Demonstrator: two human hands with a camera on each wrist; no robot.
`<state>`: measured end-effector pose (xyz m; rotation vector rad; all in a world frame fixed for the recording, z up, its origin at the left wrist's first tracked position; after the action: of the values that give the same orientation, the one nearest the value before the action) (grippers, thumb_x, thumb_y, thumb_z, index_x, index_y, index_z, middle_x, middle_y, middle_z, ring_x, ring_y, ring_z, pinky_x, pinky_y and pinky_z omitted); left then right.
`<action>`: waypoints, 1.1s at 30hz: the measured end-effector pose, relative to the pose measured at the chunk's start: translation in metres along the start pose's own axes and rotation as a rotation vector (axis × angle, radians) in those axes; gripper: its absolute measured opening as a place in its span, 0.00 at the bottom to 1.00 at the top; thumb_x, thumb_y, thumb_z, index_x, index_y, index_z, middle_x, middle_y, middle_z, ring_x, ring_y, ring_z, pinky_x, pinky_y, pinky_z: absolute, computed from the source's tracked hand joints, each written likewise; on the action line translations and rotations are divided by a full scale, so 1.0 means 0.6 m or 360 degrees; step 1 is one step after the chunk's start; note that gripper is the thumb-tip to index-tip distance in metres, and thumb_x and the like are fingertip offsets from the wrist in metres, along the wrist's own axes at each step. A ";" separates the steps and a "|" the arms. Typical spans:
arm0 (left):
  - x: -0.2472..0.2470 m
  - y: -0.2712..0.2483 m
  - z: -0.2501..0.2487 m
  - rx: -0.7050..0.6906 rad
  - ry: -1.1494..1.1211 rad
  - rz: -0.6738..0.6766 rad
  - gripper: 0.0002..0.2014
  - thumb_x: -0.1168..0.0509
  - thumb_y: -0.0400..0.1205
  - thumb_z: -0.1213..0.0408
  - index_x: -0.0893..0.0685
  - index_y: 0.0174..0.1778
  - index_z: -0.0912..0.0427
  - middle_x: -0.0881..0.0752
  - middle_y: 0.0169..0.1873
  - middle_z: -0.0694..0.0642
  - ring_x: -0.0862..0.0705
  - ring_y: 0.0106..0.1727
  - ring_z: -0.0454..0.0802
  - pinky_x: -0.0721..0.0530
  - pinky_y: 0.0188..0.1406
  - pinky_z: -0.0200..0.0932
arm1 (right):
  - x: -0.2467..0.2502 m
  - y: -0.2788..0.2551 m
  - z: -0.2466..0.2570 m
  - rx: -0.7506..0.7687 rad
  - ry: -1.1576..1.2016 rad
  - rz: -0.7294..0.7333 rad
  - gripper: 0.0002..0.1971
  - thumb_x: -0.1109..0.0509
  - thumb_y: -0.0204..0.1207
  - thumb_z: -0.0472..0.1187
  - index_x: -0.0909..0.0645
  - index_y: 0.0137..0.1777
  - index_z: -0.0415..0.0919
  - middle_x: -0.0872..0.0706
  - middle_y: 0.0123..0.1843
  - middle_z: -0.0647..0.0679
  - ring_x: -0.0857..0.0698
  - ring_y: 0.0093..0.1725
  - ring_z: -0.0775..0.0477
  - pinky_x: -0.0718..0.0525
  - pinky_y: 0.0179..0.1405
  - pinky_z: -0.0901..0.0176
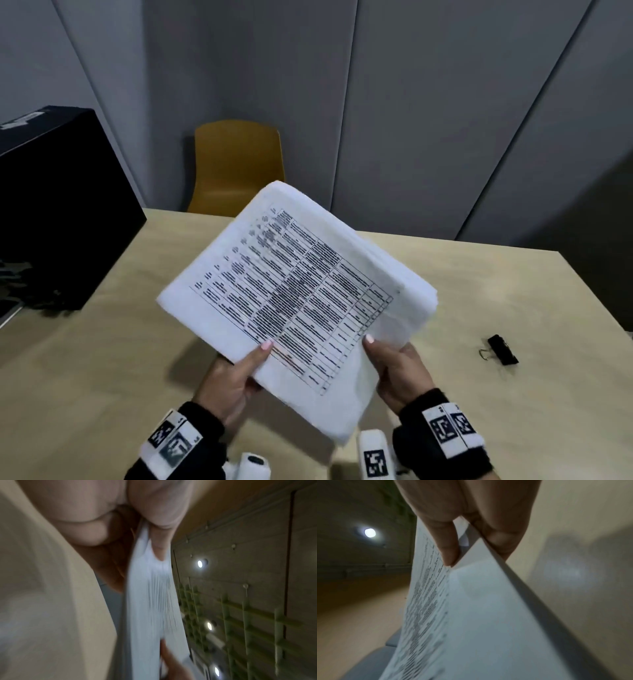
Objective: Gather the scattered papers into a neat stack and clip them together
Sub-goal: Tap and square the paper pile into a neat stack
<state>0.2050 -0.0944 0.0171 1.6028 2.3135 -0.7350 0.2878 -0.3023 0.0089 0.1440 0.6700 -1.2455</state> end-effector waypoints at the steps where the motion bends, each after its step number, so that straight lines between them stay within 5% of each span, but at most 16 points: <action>1: 0.018 0.004 -0.008 -0.0016 -0.0144 -0.0042 0.30 0.18 0.52 0.60 0.12 0.51 0.62 0.10 0.51 0.61 0.09 0.46 0.52 0.10 0.37 0.47 | 0.019 0.001 0.012 0.0040 -0.0126 -0.0053 0.24 0.15 0.47 0.44 0.16 0.41 0.31 0.11 0.35 0.34 0.13 0.34 0.37 0.13 0.34 0.47; 4: 0.071 0.012 -0.048 -0.0035 -0.0371 -0.0048 0.35 0.21 0.57 0.54 0.18 0.60 0.62 0.12 0.56 0.61 0.10 0.47 0.54 0.10 0.38 0.49 | 0.064 -0.004 0.044 0.0094 -0.0483 -0.0080 0.34 0.13 0.32 0.57 0.16 0.33 0.33 0.21 0.33 0.29 0.22 0.33 0.35 0.24 0.32 0.46; 9: 0.061 -0.003 -0.061 0.0087 0.0309 0.0290 0.45 0.14 0.43 0.52 0.17 0.58 0.62 0.09 0.48 0.62 0.09 0.43 0.56 0.10 0.38 0.46 | 0.078 -0.013 0.053 0.0019 -0.0641 0.0037 0.24 0.14 0.44 0.48 0.14 0.35 0.31 0.19 0.37 0.33 0.24 0.40 0.38 0.27 0.42 0.48; 12: 0.045 -0.002 -0.052 -0.0110 0.0603 0.0071 0.20 0.25 0.69 0.67 0.19 0.57 0.60 0.08 0.47 0.52 0.10 0.49 0.51 0.12 0.43 0.42 | 0.053 -0.007 0.048 0.0159 -0.0789 0.0015 0.06 0.22 0.64 0.31 0.16 0.32 0.29 0.11 0.29 0.45 0.16 0.31 0.50 0.18 0.37 0.58; 14: 0.038 0.001 -0.057 -0.0247 0.0637 -0.0074 0.13 0.36 0.77 0.77 0.17 0.53 0.57 0.07 0.44 0.47 0.11 0.52 0.47 0.13 0.49 0.43 | 0.041 -0.002 0.053 0.0311 -0.0873 -0.0090 0.12 0.33 0.71 0.19 0.17 0.34 0.36 0.12 0.23 0.56 0.17 0.26 0.63 0.16 0.31 0.68; 18: 0.019 0.004 -0.090 -0.0455 0.0858 -0.0128 0.14 0.35 0.76 0.79 0.18 0.47 0.53 0.10 0.33 0.33 0.12 0.40 0.30 0.16 0.41 0.25 | 0.028 -0.001 0.062 0.0468 -0.0888 -0.0225 0.13 0.32 0.70 0.18 0.17 0.40 0.38 0.10 0.27 0.60 0.15 0.30 0.66 0.16 0.33 0.72; 22: 0.032 0.008 -0.090 -0.0543 0.0889 -0.0210 0.15 0.32 0.74 0.79 0.17 0.47 0.52 0.09 0.33 0.36 0.11 0.40 0.34 0.15 0.37 0.27 | 0.032 -0.008 0.071 0.0601 -0.0926 -0.0278 0.22 0.24 0.63 0.23 0.21 0.56 0.37 0.08 0.38 0.58 0.12 0.42 0.62 0.15 0.42 0.73; 24: 0.037 0.010 -0.079 -0.0476 0.0807 -0.0289 0.12 0.32 0.75 0.77 0.16 0.44 0.54 0.09 0.30 0.38 0.11 0.35 0.34 0.13 0.39 0.31 | 0.031 -0.011 0.073 0.0625 -0.0941 -0.0297 0.20 0.25 0.65 0.22 0.17 0.53 0.40 0.09 0.39 0.56 0.12 0.44 0.58 0.14 0.45 0.69; 28: 0.025 0.011 -0.090 -0.0545 0.0780 -0.0341 0.12 0.34 0.76 0.77 0.17 0.40 0.53 0.12 0.24 0.34 0.13 0.31 0.30 0.17 0.32 0.24 | 0.016 -0.013 0.077 0.0651 -0.0975 -0.0269 0.24 0.29 0.68 0.20 0.10 0.34 0.55 0.09 0.32 0.64 0.13 0.35 0.66 0.14 0.37 0.70; 33: 0.022 0.016 -0.098 -0.0543 0.0815 -0.0269 0.12 0.32 0.75 0.77 0.16 0.40 0.52 0.11 0.26 0.34 0.13 0.31 0.29 0.19 0.29 0.23 | 0.013 -0.009 0.075 0.0627 -0.0969 -0.0250 0.20 0.28 0.67 0.20 0.17 0.46 0.49 0.09 0.37 0.66 0.13 0.40 0.64 0.13 0.44 0.67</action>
<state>0.2143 -0.0505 0.0583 1.5813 2.7547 0.0708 0.3020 -0.3312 0.0422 0.0302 -0.0960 -1.4683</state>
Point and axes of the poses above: each hand's wrist, its own y-axis towards the middle knuckle, its own x-axis out of the back of the hand, z = x × y, the point moved 8 cm from there along y, towards the middle knuckle
